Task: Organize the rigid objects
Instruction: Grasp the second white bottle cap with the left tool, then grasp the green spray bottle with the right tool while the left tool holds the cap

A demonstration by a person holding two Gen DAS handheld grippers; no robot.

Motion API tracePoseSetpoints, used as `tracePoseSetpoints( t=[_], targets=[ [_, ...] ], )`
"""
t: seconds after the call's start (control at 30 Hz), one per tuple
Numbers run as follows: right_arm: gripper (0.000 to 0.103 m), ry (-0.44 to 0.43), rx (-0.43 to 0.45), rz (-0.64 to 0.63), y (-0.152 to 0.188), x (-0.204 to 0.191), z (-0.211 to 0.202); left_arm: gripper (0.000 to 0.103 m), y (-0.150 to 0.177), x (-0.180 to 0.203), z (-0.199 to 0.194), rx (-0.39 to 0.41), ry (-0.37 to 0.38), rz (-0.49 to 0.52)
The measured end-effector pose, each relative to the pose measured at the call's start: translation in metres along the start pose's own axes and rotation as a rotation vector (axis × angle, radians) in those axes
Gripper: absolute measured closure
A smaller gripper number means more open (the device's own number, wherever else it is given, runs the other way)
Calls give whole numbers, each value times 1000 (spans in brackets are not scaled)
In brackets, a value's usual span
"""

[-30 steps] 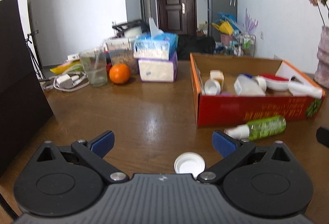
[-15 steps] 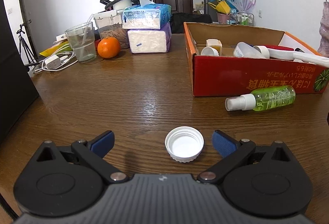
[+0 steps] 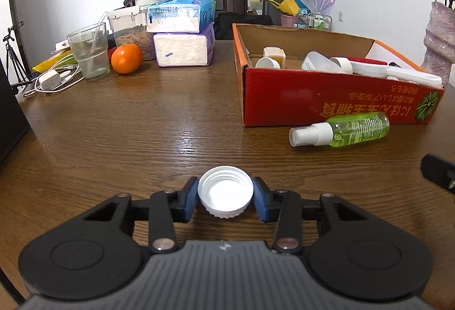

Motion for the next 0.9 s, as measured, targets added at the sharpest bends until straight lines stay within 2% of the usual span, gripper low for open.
tracePoseSetpoints(
  t=[0.3, 0.53, 0.9],
  targets=[
    [0, -17, -4, -18, -5, -22, 14, 62, -13, -9, -11, 53, -26, -11],
    [0, -23, -23, 18, -18, -37, 34, 62, -25, -26, -21, 103, -45, -47],
    [0, 34, -120, 111, -29, -63, 75, 62, -34, -36, -36, 146, -41, -79]
  ],
)
Point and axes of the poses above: each gripper's, at about its wrist camera, not at the fingertips, and z roughly the way its jaws point, x to its right, y to its underside, the point moved 8 cm from there along z, roughly the way its jaws point, and after that the axes turned 14 degrees about y, right-handed, at the moved point
